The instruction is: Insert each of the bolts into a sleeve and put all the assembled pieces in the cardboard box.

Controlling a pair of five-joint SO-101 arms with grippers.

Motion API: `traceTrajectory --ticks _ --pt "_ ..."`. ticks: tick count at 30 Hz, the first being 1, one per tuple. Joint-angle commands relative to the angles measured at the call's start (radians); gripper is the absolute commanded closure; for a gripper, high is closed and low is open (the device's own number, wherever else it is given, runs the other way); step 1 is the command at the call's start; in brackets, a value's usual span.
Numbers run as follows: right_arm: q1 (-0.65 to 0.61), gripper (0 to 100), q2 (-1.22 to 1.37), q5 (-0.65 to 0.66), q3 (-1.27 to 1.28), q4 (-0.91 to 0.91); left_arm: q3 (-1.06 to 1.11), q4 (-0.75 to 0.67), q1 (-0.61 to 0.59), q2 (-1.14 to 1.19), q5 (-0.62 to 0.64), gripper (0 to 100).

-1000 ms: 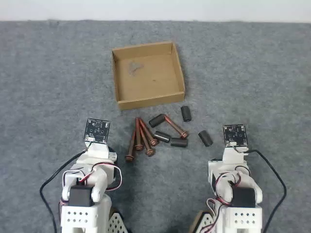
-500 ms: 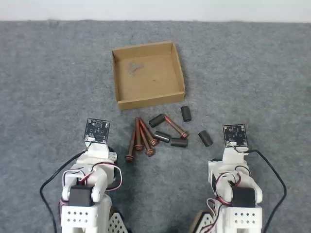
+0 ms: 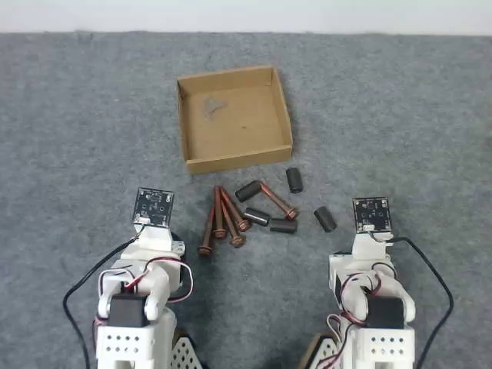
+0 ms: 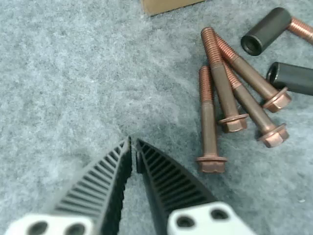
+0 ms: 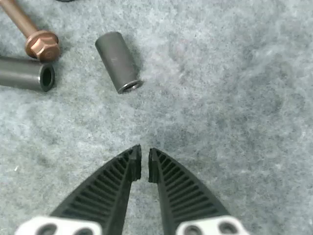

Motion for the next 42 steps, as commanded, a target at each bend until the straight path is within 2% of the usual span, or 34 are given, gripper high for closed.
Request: traceTrajectory --ticks 1,42 --pt "0.01 99.2 -0.015 0.02 0.018 0.007 -0.015 0.008 -0.006 -0.017 -0.006 98" --pt "0.016 99.2 -0.016 0.021 -0.008 0.001 -0.015 0.012 -0.006 -0.017 -0.005 98"
